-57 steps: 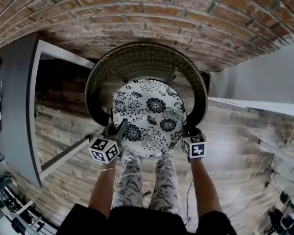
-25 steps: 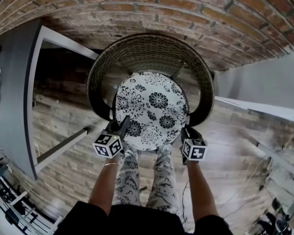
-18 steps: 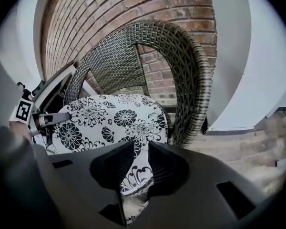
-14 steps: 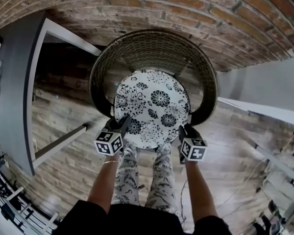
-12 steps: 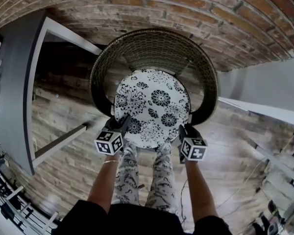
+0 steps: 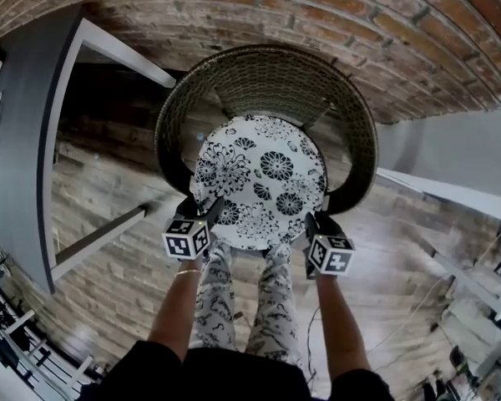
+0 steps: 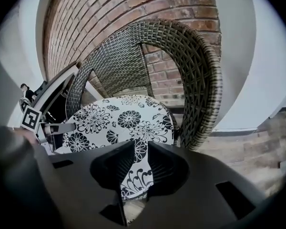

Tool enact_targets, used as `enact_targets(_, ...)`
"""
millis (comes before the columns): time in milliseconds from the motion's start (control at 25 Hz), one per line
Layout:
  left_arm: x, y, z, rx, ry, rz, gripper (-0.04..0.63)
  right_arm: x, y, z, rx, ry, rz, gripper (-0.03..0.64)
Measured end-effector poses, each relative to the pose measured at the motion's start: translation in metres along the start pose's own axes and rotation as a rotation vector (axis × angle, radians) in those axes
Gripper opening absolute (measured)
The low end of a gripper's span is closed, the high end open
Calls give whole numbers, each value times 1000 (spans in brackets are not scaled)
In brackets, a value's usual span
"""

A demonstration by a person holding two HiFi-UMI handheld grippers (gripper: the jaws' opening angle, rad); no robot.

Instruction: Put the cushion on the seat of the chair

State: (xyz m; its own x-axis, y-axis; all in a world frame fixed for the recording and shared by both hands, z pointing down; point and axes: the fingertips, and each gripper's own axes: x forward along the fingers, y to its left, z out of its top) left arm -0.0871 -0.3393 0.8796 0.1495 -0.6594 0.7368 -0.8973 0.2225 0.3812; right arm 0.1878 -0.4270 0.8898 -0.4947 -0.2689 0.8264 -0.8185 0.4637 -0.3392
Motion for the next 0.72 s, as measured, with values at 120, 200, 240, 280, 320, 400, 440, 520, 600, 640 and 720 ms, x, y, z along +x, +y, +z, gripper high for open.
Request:
enact_targets(120, -3, 6, -2, 2, 5, 29, 260, 1, 1, -2, -1, 4, 0, 84)
enact_targets(200, -4, 8, -3, 4, 8, 36, 262, 0, 2, -2, 2, 3, 1, 84)
enact_targets(240, -4, 10, -4, 5, 10, 42, 264, 0, 3, -1, 2, 3, 1, 84)
enact_targets(280, -5, 12, -4, 6, 12, 53, 267, 0, 4, 0, 3, 2, 1, 84)
enact_targets(320, -6, 15, -4, 4, 13, 65, 270, 1, 4, 0, 4, 2, 1, 84)
enact_targets(400, -8, 21, -5, -13, 12, 78, 272, 1, 6, 1, 7, 2, 3, 84)
enact_targets(440, -10, 23, -6, -23, 13, 81, 273, 2, 7, 1, 8, 3, 3, 84)
enact_targets(520, -12, 27, -7, -33, 12, 90, 273, 3, 8, 1, 6, 9, 3, 84)
enact_targets(600, -15, 33, -6, -26, 4, 113, 273, 5, 9, 1, 5, 13, 2, 84)
enact_targets(640, -16, 36, -4, -20, -2, 122, 273, 6, 10, 2, 6, 13, 1, 83)
enact_targets(720, -17, 37, -1, -17, -9, 124, 273, 7, 11, 3, 6, 12, 1, 83)
